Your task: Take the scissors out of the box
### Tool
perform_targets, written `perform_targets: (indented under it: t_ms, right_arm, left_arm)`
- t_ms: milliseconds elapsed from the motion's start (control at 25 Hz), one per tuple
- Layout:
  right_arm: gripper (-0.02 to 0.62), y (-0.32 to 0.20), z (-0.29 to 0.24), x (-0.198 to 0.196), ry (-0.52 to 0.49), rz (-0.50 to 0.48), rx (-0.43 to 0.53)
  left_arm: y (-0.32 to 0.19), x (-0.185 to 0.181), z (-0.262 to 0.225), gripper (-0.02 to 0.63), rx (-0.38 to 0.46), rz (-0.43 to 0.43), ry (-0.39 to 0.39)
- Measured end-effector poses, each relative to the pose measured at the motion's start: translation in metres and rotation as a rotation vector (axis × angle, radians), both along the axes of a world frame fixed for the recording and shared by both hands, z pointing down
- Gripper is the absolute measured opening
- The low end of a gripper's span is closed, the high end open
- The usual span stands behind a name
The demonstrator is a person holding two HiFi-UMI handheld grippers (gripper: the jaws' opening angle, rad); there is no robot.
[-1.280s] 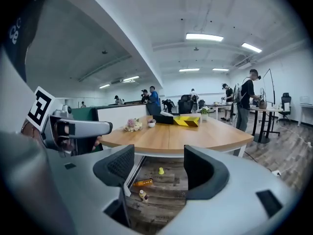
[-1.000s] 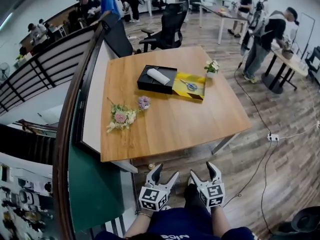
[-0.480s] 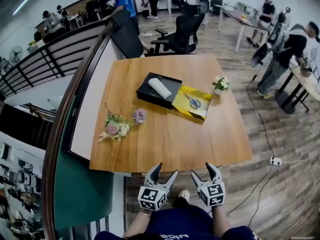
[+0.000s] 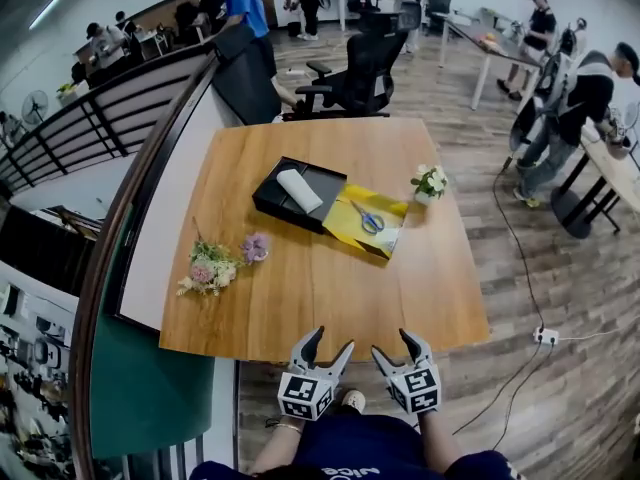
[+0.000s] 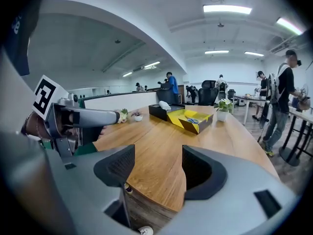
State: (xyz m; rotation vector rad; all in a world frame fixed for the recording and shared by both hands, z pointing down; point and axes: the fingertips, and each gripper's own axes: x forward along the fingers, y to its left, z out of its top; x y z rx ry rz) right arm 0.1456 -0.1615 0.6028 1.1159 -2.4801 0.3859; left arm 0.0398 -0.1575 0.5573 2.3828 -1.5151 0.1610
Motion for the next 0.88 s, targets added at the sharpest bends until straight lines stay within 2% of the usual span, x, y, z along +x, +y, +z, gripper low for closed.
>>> perform_targets:
  t_ms: [360,480,640,880]
  right_arm:
    - [0.272,-0.014,-0.013,0.014,-0.039,0.036,0.011]
    - [0.197,-0.019,-0.015,0.008,-0.04,0.009,-0.001]
    - [0.189,-0.023,-0.011,0.004,-0.037,0.021,-0.024]
    - [0.174,-0.075,-0.035,0.009,-0.019,0.067,0.035]
  left_arm:
    - [-0.009,0.014,0.004,0.296,-0.013,0.018,-0.028]
    - [-0.011,0.012,0.004,0.296,-0.02,0.021,-0.036]
    - [-0.018,0.006,0.007,0.295,-0.031,0.022,-0.028]
    - [-0.05,-0.005,0.006,0.293,-0.027,0.035,-0.024]
